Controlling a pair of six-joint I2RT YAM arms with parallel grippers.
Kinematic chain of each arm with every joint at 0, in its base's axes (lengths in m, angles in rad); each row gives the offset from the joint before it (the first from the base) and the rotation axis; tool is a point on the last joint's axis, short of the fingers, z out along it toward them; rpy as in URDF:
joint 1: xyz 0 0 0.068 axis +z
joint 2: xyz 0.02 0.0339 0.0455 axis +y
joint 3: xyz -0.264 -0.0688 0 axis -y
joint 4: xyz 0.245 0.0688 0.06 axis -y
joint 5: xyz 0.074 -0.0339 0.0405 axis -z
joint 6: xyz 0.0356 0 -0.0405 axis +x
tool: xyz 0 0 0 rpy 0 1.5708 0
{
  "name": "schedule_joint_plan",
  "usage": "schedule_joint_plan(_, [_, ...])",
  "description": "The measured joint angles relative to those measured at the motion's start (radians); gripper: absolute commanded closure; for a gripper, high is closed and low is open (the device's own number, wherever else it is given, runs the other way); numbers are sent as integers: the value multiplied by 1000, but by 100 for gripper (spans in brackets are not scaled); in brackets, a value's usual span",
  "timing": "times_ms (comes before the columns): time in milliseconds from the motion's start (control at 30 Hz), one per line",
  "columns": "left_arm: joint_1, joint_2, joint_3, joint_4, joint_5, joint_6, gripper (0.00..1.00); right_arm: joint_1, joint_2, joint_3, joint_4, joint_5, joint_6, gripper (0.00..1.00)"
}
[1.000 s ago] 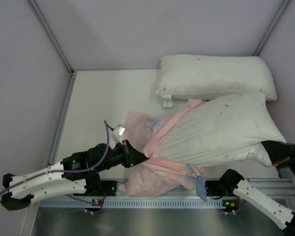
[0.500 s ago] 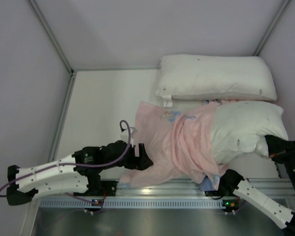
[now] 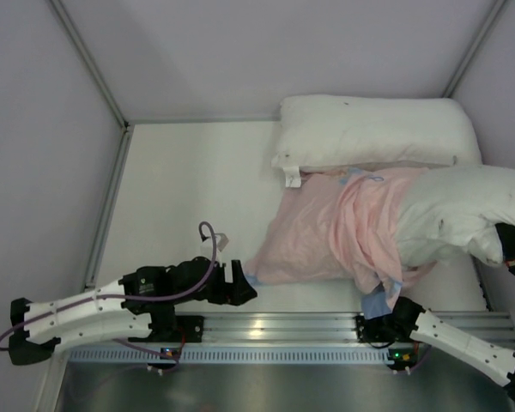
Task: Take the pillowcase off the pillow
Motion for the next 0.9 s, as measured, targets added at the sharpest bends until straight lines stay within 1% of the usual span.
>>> schedule_joint_plan(100, [0,-3,0,23,-45,-8,9,7,-3,3,-10,4,16,100])
schedule_joint_plan(200, [0,52,-2,75,-102,-10,7,7,-5,2,-18,0,27,100])
schedule_joint_plan(333, [0,225,0,174,-203,1,2,7,-13,1,-21,-9,34,100])
schedule_joint_plan(467, [0,444,20,233,-332,37,1,7,-32,-6,-26,-24,35,100])
schedule_joint_plan(567, [0,547,45,273,-404,75,1,7,-47,-5,-37,-35,35,100])
schedule_joint_plan(667, [0,615,76,307,-480,131,1,7,-49,-4,-44,-42,35,100])
schedule_joint_plan(767, [0,658,90,367,-508,207,1,7,-49,-3,-48,-50,37,100])
schedule_joint_plan(900, [0,676,73,494,-471,319,1,7,-49,-2,-55,-55,38,100])
